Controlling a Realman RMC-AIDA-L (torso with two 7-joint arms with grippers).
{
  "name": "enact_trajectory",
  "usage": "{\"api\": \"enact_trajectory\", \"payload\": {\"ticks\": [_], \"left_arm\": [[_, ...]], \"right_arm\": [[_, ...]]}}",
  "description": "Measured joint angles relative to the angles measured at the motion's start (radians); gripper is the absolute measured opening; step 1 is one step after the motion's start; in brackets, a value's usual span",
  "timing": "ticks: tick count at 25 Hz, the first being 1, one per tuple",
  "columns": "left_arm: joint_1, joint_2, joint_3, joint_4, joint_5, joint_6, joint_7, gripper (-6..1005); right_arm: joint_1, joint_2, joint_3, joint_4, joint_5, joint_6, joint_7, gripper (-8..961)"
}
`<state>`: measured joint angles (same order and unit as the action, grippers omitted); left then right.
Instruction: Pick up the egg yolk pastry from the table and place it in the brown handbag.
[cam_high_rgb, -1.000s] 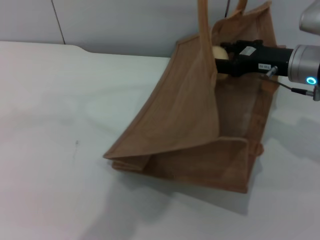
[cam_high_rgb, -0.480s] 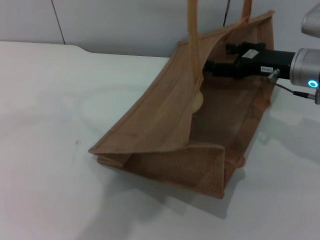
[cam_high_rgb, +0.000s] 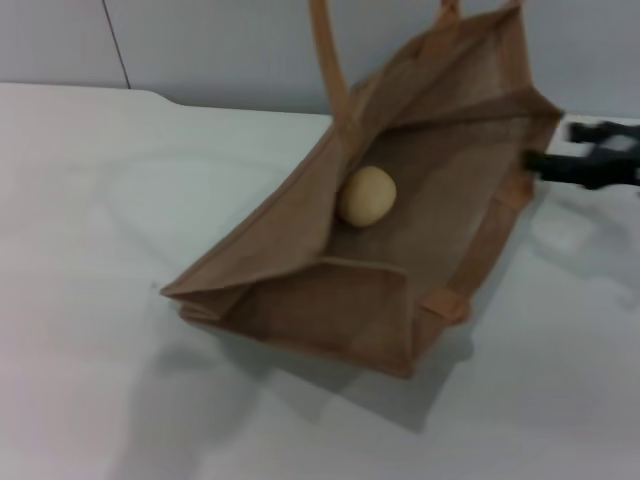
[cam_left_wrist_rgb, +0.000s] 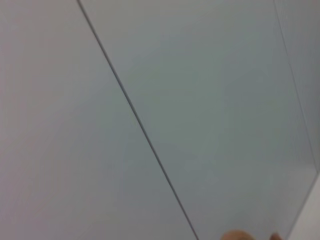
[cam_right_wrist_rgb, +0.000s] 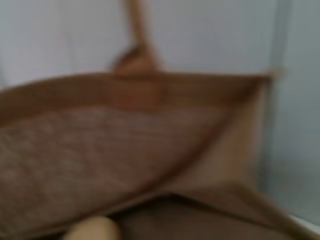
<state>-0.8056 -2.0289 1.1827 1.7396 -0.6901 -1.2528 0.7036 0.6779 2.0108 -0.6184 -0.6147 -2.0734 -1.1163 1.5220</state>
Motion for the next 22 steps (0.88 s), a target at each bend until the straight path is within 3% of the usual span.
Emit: {"api": "enact_trajectory", "payload": {"ticks": [5,12,15,20,22], "left_arm": [[0.056,-0.003,-0.008,0.004,-0.063,0.074,0.011,247],[0.088,-0.003,-0.018,-0.017,-0.278,0.115,0.057,269],[0.153,-0.006,-0.008,-0.026,-0.389,0.182,0.147,475],[0.310,-0.009,0.047,-0.136,-0.676,0.392,0.452,709],[0.363,-0.009,0.072,-0.206,-0.814,0.472,0.625,740]], "right_arm": [[-0.070,-0.004,0.012,-0.091,0.000,0.004,0.046,894],[-0.066,-0.006,0.026,-0.101,0.005,0.011,0.053,893],[-0.058,0.008,0.026,-0.095,0.012,0.035,0.036,893],[-0.071,0.012,0.030,-0.039,0.149,0.057,-0.074,894],[-0.085,0.013,0.036,-0.011,0.229,0.057,-0.155,894]]}}
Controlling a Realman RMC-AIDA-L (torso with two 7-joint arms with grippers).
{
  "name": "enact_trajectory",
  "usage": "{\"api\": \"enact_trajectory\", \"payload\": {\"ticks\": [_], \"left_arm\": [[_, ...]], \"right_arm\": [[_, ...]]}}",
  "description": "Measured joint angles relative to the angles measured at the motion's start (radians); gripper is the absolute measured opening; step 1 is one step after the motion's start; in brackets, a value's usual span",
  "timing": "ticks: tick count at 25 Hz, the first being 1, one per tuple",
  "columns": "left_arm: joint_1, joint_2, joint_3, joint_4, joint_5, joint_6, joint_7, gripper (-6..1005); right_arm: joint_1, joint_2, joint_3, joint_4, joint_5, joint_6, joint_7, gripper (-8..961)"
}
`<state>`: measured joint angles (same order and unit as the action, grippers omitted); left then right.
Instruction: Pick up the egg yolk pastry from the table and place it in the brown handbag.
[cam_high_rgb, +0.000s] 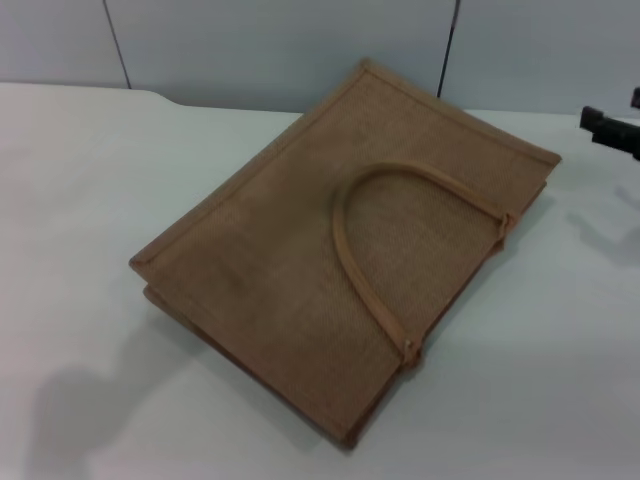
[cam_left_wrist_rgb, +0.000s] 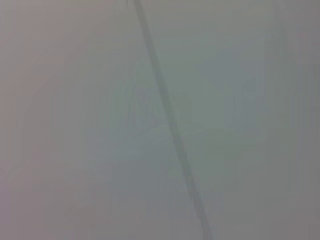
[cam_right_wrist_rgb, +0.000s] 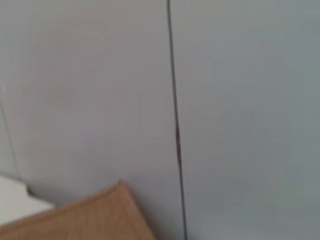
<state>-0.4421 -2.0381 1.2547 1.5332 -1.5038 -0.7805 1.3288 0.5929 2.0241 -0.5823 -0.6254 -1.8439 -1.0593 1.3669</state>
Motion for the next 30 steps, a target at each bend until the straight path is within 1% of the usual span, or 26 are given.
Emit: {"api": "enact_trajectory", "payload": {"ticks": [3,6,7,9,13,16,17,19,21,23,27,30], "left_arm": [[0.048,-0.002,0.029,-0.115,-0.186,0.075,0.251,787],[0.073,-0.003,0.043,-0.253,-0.404,0.087,0.497,834],[0.079,-0.003,0.049,-0.301,-0.491,0.083,0.593,850],[0.087,-0.004,0.063,-0.384,-0.622,0.067,0.741,881],[0.086,-0.005,0.109,-0.588,-0.923,-0.004,1.095,875],[0.061,-0.006,0.144,-0.741,-1.112,-0.058,1.266,865],[0.050,-0.006,0.149,-0.781,-1.152,-0.071,1.297,860],[0.012,-0.006,0.155,-0.897,-1.231,-0.108,1.359,851],[-0.029,-0.006,0.153,-1.005,-1.274,-0.141,1.397,842],[-0.067,-0.006,0.150,-1.100,-1.311,-0.166,1.441,833],[-0.137,-0.007,0.142,-1.260,-1.387,-0.197,1.504,815],[-0.168,-0.007,0.113,-1.339,-1.392,-0.202,1.508,801]], "right_arm": [[-0.025,0.004,0.003,0.068,0.172,-0.010,-0.174,893],[-0.037,0.006,0.002,0.147,0.329,-0.013,-0.320,893],[-0.039,0.006,0.002,0.174,0.373,-0.013,-0.365,893],[-0.042,0.006,0.003,0.225,0.456,-0.012,-0.450,894],[-0.037,0.006,0.004,0.324,0.616,-0.006,-0.650,894],[-0.027,0.005,0.004,0.398,0.734,-0.006,-0.809,894],[-0.024,0.005,0.005,0.423,0.786,-0.005,-0.874,894],[-0.015,0.006,0.008,0.487,0.905,-0.007,-1.013,894],[0.000,0.006,0.012,0.542,1.007,-0.009,-1.142,894],[0.017,0.006,0.013,0.581,1.077,-0.006,-1.227,894],[0.037,0.004,0.015,0.606,1.127,0.026,-1.259,893],[0.047,0.004,0.023,0.613,1.130,0.047,-1.255,893]]}}
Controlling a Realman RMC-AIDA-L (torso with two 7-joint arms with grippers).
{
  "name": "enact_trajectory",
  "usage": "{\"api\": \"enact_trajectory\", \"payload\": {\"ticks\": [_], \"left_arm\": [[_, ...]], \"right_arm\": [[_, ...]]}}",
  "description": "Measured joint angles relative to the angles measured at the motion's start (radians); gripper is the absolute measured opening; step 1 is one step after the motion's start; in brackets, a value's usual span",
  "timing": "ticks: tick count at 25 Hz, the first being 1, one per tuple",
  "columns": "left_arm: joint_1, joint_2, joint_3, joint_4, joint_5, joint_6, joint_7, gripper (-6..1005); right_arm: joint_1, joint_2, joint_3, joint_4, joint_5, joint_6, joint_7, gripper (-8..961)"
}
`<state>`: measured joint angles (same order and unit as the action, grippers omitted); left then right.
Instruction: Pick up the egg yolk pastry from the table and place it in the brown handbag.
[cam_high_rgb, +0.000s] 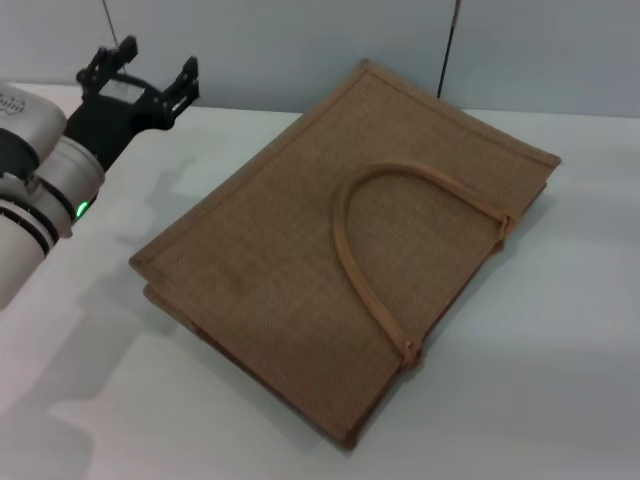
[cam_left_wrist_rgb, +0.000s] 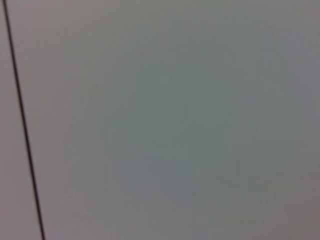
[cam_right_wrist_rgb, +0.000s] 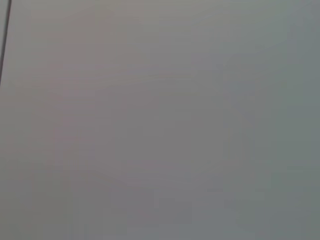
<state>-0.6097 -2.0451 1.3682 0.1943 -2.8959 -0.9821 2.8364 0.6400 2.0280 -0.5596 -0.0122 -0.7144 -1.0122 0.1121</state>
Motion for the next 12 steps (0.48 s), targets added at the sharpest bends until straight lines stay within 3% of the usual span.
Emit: {"api": "enact_trajectory", "payload": {"ticks": [12], "left_arm": [[-0.014,0.001,-0.023,-0.038,-0.003,0.010,0.003,724]], "right_arm": [[0.008,0.000,0.006,0.005,0.004,0.006,-0.001,894]]}}
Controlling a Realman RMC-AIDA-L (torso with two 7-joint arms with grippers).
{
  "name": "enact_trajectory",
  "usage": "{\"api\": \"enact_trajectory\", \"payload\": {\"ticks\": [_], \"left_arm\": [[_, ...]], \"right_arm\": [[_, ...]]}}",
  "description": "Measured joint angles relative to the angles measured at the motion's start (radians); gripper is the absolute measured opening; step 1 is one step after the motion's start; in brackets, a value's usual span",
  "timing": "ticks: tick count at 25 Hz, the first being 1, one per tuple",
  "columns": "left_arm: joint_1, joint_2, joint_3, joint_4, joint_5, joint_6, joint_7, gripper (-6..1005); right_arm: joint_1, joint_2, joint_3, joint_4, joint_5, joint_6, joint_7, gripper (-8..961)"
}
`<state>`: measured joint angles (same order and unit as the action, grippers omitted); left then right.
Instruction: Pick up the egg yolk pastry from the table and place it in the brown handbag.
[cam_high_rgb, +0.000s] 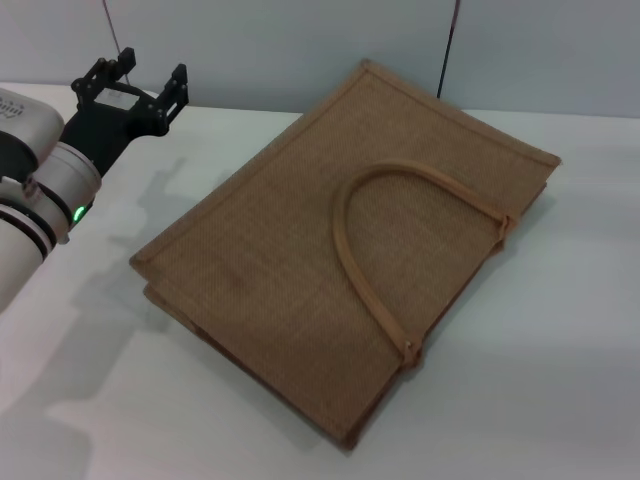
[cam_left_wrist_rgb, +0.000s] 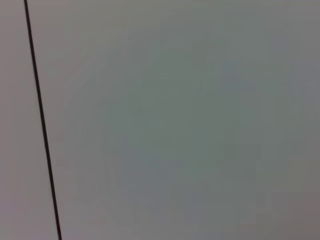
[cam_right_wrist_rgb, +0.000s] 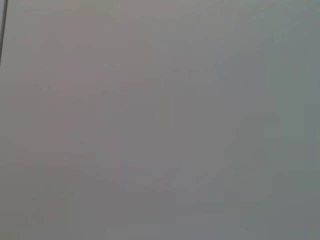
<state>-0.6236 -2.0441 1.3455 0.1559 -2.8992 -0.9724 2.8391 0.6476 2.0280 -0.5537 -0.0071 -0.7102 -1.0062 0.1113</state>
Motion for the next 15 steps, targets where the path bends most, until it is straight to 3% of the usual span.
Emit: {"api": "enact_trajectory", "payload": {"ticks": [15], "left_arm": [[0.000,0.004,0.000,-0.002,-0.002,0.002,0.001,689]], "right_arm": [[0.028,-0.004,-0.011,-0.001,-0.010,0.018,-0.011,893]]}}
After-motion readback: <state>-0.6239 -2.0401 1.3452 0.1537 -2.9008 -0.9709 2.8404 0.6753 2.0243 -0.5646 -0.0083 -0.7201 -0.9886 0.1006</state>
